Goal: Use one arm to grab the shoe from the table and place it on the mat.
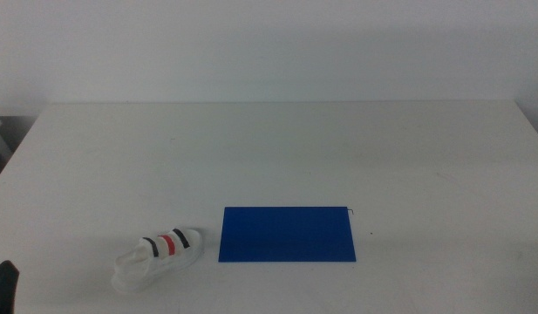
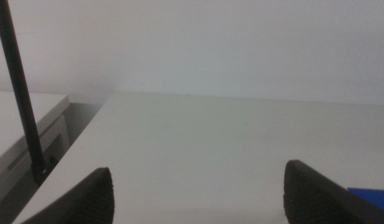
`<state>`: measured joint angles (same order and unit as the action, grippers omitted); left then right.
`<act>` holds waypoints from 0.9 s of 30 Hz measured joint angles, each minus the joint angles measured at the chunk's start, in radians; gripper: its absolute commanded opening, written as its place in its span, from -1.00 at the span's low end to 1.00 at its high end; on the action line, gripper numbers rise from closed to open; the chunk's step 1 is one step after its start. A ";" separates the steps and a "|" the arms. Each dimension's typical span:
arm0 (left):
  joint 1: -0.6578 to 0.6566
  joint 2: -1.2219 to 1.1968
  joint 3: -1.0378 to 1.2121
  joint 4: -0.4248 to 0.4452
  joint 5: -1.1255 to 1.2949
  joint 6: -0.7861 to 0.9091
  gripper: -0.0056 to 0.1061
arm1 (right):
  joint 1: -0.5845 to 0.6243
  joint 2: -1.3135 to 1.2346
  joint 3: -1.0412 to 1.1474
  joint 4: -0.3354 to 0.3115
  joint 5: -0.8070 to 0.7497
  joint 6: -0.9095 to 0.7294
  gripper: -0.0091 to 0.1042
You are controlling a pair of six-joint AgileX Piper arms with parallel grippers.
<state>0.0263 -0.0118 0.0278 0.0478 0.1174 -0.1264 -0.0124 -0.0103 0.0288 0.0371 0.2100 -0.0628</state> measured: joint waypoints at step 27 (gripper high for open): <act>-0.299 0.767 -0.945 -0.002 1.009 0.042 0.78 | 0.000 0.000 0.000 0.000 0.000 0.000 0.30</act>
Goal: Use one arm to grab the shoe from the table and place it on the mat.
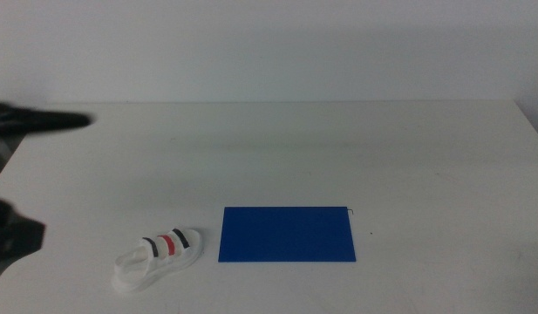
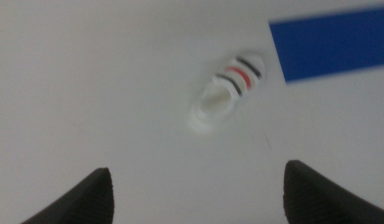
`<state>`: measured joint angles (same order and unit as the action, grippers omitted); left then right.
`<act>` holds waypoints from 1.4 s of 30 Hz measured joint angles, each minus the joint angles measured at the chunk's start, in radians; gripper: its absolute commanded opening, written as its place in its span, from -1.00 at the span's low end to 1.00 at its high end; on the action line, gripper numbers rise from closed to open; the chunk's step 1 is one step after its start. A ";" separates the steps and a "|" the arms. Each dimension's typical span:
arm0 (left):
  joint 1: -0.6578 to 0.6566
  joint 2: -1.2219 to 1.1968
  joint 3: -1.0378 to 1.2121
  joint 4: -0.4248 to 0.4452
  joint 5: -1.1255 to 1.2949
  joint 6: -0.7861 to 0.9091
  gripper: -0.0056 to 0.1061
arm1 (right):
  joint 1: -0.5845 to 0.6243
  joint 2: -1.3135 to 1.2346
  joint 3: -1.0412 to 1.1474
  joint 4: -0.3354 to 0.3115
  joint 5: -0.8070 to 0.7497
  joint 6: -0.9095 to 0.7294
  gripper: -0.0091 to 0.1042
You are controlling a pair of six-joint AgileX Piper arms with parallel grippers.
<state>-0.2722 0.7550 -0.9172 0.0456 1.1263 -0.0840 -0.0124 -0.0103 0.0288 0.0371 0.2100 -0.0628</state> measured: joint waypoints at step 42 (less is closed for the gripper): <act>-0.061 0.766 -0.179 -0.006 -0.058 0.430 0.78 | 0.000 0.000 0.000 0.000 0.000 0.000 0.30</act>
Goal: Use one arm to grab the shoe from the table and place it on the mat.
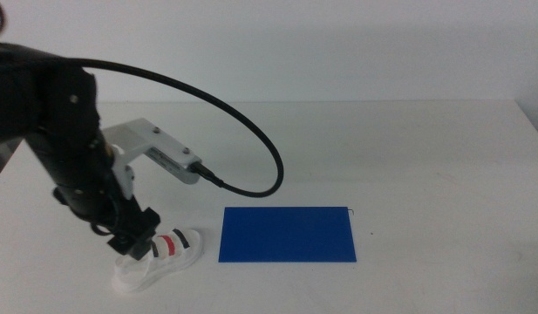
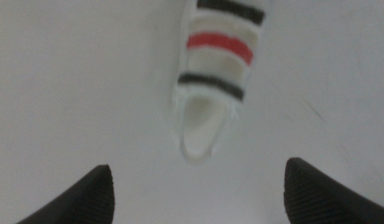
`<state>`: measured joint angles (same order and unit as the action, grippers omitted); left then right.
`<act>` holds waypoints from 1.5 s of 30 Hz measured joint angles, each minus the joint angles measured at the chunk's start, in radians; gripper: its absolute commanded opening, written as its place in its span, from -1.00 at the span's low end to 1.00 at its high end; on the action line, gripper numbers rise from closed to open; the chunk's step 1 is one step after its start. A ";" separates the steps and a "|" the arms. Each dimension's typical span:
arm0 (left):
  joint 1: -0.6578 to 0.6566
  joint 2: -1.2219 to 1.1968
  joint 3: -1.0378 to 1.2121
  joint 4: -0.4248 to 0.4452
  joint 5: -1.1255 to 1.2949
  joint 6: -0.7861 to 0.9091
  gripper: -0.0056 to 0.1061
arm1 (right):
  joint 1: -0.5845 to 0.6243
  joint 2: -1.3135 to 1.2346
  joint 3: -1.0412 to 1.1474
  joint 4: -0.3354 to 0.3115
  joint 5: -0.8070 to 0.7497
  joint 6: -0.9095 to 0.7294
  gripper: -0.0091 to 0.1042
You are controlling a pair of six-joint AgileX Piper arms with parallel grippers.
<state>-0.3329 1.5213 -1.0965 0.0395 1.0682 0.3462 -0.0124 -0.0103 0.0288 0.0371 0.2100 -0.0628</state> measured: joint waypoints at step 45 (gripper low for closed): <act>0.000 0.275 -0.079 -0.122 -0.023 0.148 -0.92 | 0.000 0.000 0.000 0.000 0.000 0.000 0.30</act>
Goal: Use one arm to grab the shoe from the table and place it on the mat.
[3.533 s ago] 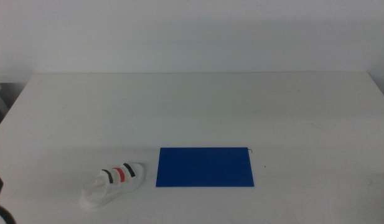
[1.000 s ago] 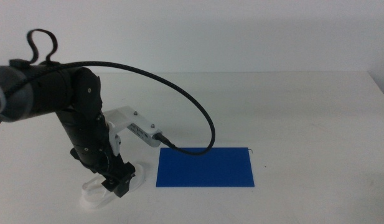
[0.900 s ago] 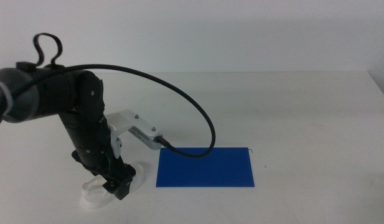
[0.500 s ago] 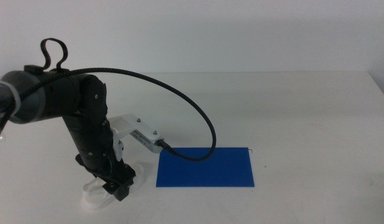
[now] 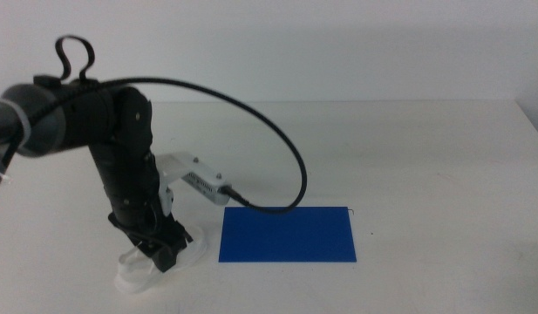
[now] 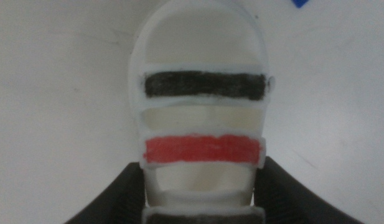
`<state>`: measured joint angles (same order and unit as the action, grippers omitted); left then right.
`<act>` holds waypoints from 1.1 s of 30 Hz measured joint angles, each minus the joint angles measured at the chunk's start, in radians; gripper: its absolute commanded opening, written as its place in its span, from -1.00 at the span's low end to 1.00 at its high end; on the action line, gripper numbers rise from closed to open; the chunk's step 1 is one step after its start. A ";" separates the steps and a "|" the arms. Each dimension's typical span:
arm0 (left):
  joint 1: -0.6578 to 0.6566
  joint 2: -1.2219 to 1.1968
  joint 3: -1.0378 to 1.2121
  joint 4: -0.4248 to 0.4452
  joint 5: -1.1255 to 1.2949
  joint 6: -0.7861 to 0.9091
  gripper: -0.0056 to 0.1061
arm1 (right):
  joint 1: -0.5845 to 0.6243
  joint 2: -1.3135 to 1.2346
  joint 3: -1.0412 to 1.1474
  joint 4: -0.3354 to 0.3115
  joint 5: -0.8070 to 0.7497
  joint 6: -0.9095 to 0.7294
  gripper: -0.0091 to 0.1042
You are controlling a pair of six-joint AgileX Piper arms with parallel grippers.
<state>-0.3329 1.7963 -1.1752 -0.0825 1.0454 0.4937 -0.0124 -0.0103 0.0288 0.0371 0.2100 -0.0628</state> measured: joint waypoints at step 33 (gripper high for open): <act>-0.331 0.306 -0.630 0.020 0.174 -0.063 -0.92 | 0.000 0.000 0.000 0.000 0.000 0.000 0.30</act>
<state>-0.6639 2.1024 -1.8053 -0.0627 1.2193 0.4304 -0.0124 -0.0103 0.0288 0.0371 0.2100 -0.0628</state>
